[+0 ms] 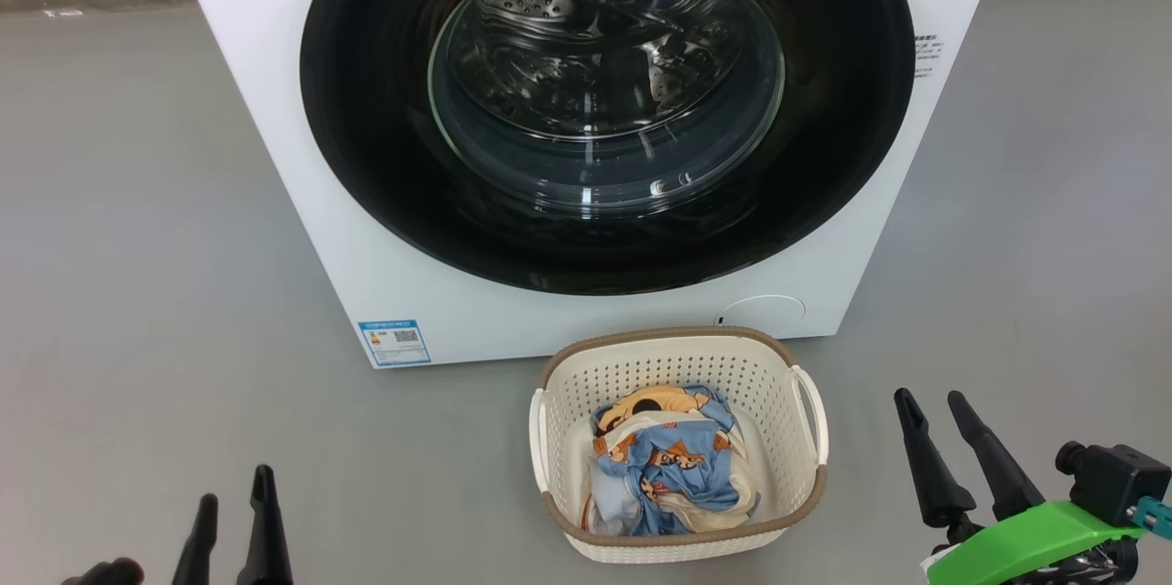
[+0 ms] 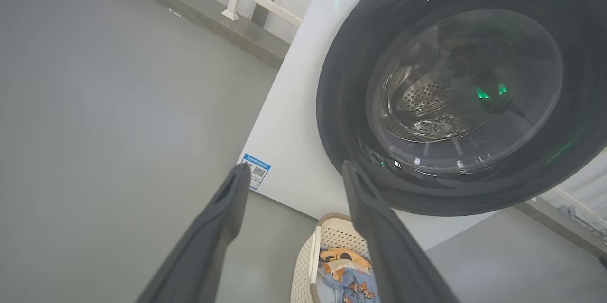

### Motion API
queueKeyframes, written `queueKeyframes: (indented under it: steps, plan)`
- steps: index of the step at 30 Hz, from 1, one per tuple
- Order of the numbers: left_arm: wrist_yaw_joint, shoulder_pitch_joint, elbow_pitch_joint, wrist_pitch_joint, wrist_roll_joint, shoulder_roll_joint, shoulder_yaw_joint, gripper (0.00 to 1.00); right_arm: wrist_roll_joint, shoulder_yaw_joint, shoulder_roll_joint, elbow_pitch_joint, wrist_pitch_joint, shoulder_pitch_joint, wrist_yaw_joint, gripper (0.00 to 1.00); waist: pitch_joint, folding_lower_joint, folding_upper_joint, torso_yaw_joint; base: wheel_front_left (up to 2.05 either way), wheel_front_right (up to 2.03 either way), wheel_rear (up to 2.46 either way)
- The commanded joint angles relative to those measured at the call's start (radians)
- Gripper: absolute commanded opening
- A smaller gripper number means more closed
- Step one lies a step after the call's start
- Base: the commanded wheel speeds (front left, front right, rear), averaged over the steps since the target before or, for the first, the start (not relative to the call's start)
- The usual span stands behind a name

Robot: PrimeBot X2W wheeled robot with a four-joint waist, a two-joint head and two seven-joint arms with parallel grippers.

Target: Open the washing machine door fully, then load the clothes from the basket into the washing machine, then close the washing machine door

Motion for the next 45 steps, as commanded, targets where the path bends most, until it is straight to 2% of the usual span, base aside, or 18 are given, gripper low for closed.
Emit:
queueKeyframes:
  steps: [1,13,30,39,45]
  plan:
    - [0.008,-0.012,-0.038,-0.016,0.042,0.020,0.023,1.00,-0.038,0.019,-0.021,-0.032,-0.016,-0.019,0.001,1.00,0.000,-0.0001,0.0000,0.000,0.00,0.00,0.00]
    - [0.017,0.010,-0.088,-0.054,0.276,0.023,0.007,1.00,-0.174,0.036,-0.035,-0.021,-0.054,-0.004,0.001,1.00,-0.003,-0.0001,0.0000,-0.002,0.00,0.00,0.00]
    - [0.042,0.038,-0.145,-0.104,0.502,0.027,-0.002,1.00,-0.314,0.047,-0.055,0.029,-0.103,0.000,0.002,1.00,0.006,-0.0001,0.0000,-0.004,0.00,0.00,0.00]
    - [0.051,0.051,-0.165,-0.128,0.599,0.029,-0.001,1.00,-0.410,0.052,-0.064,0.016,-0.127,0.001,0.002,1.00,0.008,-0.0001,0.0000,-0.005,0.00,0.00,0.00]
    - [0.054,0.052,-0.157,-0.128,0.588,0.029,0.007,1.00,-0.407,0.010,-0.044,0.011,-0.127,0.004,0.002,1.00,0.009,-0.0001,0.0000,-0.005,0.00,0.00,0.00]
